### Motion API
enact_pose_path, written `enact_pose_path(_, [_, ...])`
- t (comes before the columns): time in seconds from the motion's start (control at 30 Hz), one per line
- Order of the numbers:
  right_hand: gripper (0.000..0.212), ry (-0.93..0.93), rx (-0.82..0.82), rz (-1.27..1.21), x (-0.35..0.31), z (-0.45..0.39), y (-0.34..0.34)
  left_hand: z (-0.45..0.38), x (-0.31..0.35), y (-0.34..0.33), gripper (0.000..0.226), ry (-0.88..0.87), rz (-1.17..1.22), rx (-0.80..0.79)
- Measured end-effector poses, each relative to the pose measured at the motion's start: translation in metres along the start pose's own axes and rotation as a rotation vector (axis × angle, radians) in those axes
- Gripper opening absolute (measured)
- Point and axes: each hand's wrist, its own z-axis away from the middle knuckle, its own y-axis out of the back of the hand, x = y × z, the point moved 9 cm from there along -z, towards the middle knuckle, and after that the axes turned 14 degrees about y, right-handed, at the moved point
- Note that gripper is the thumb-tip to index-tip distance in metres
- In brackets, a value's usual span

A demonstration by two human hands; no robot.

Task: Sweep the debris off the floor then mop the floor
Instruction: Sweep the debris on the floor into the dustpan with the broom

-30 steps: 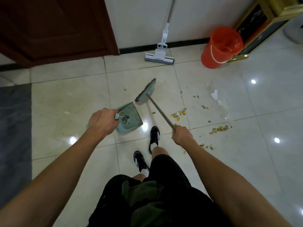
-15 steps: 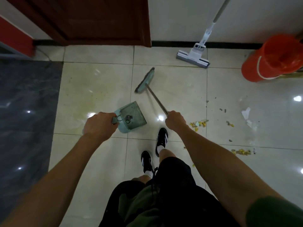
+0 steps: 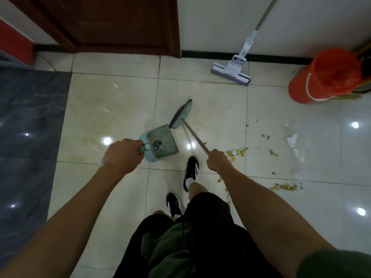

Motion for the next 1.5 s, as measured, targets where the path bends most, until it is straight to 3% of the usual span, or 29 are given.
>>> enact_pose_path(0.57, [0.027, -0.277, 0.092, 0.04, 0.153, 0.2, -0.123, 0.137, 0.03, -0.067, 0.022, -0.247, -0.064, 0.048])
enact_pose_path(0.97, [0.025, -0.363, 0.14, -0.088, 0.273, 0.299, -0.163, 0.202, 0.159, -0.106, 0.016, -0.396, -0.197, -0.005])
enact_pose_path(1.2, [0.032, -0.351, 0.216, -0.189, 0.297, 0.325, -0.167, 0.23, 0.217, -0.101, 0.008, -0.44, -0.253, 0.001])
enact_pose_path(1.5, [0.034, -0.228, 0.207, -0.094, 0.257, 0.298, -0.158, 0.206, 0.214, -0.083, 0.008, -0.44, -0.283, 0.03])
